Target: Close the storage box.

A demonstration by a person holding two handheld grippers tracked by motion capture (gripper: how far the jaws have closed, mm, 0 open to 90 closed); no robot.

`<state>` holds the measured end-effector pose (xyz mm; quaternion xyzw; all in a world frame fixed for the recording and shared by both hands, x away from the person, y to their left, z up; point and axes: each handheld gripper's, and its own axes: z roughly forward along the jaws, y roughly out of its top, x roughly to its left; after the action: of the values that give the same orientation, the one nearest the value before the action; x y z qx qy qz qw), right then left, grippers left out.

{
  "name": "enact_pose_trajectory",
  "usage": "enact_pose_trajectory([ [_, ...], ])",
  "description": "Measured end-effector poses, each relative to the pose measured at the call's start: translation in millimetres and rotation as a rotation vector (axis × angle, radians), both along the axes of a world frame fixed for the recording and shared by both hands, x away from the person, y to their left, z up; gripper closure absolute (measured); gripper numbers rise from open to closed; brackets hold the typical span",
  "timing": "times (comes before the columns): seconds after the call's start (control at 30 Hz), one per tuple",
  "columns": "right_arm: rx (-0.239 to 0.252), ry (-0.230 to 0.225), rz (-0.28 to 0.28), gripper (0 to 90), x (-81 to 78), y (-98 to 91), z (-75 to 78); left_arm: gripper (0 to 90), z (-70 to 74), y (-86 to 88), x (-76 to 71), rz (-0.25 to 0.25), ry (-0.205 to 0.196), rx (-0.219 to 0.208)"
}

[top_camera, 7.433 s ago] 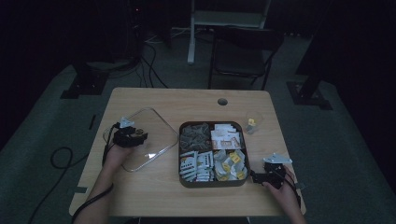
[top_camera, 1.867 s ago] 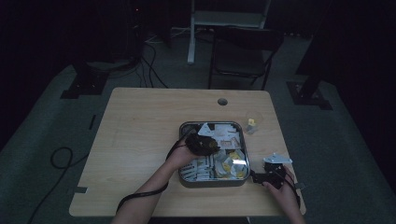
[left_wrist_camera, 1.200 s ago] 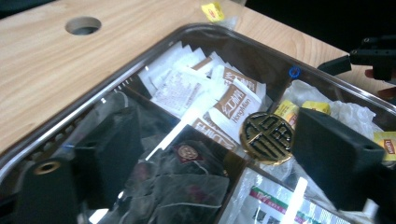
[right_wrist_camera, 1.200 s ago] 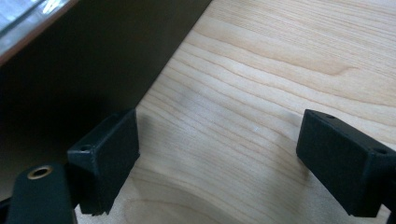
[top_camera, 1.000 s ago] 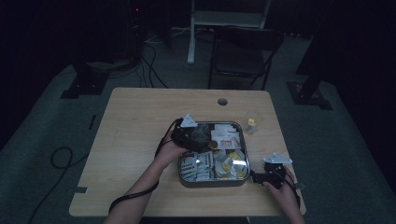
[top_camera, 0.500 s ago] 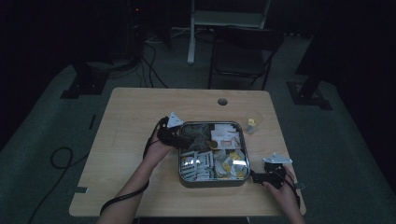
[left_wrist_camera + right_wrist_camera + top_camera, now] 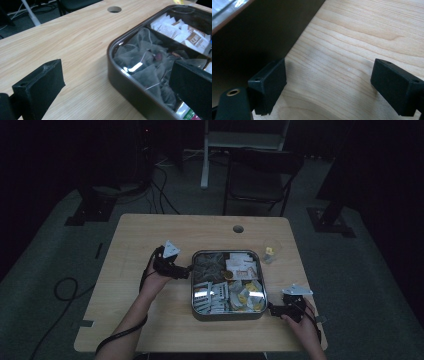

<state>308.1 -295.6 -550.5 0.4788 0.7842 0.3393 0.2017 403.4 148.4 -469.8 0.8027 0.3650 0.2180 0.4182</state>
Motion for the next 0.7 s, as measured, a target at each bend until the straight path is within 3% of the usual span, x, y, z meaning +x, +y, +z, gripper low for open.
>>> enact_pose_trajectory([
  [0.7,0.0,0.0,0.0,12.7,0.0,0.0,0.0,0.5,-13.8,49.7,-11.5,0.1,0.024,0.008],
])
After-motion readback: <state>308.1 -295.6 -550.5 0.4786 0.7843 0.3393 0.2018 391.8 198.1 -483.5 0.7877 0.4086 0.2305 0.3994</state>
